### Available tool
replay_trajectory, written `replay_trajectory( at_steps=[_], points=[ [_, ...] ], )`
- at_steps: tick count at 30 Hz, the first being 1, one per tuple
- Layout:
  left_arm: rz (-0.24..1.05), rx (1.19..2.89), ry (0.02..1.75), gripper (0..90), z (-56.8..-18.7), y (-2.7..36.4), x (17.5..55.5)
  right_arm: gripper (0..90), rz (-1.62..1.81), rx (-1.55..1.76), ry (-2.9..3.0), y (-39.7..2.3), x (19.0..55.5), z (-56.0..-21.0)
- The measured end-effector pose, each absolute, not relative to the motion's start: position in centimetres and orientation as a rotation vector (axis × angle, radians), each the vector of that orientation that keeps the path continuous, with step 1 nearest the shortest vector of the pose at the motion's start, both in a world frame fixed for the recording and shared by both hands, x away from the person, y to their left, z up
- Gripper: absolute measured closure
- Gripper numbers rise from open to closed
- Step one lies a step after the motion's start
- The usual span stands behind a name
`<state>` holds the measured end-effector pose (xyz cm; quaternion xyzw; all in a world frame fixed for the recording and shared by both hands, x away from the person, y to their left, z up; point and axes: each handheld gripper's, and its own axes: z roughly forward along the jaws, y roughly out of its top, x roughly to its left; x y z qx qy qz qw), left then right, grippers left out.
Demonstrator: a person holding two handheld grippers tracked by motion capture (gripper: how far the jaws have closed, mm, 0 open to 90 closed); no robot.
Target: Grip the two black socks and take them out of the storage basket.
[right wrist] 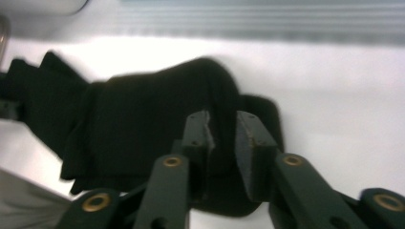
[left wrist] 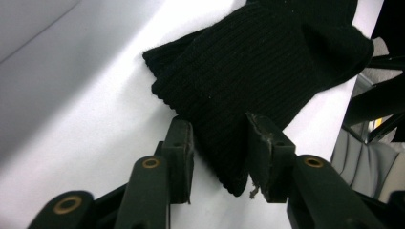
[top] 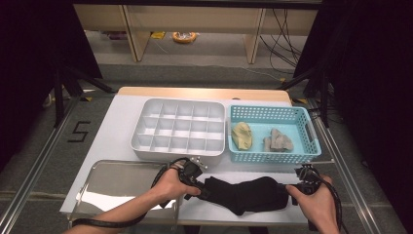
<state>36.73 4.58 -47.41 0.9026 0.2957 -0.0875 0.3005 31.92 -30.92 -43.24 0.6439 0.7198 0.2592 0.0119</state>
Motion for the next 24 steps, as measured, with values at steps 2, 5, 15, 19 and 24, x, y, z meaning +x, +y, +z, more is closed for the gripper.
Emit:
replay_trajectory(
  at_steps=[2,5,15,19,24],
  points=[
    [-0.238,2.388,0.801,66.2,-47.4,4.5,36.7,70.6,0.791,2.015,2.22,-31.0,32.3,-43.4],
    [-0.24,2.383,0.822,71.7,-47.4,4.3,36.6,70.2,0.76,2.158,2.156,-30.3,32.7,-43.5],
    [-0.256,2.37,0.826,80.3,-46.3,5.0,36.6,88.0,0.741,2.092,2.238,-30.6,33.2,-44.4],
    [-0.261,2.377,0.797,80.1,-45.7,5.4,36.3,87.9,0.77,2.087,2.247,-30.9,32.2,-42.9],
    [-0.243,2.376,0.779,79.2,-44.9,5.6,36.3,87.9,0.771,2.054,2.266,-31.0,30.7,-41.8]
  ],
)
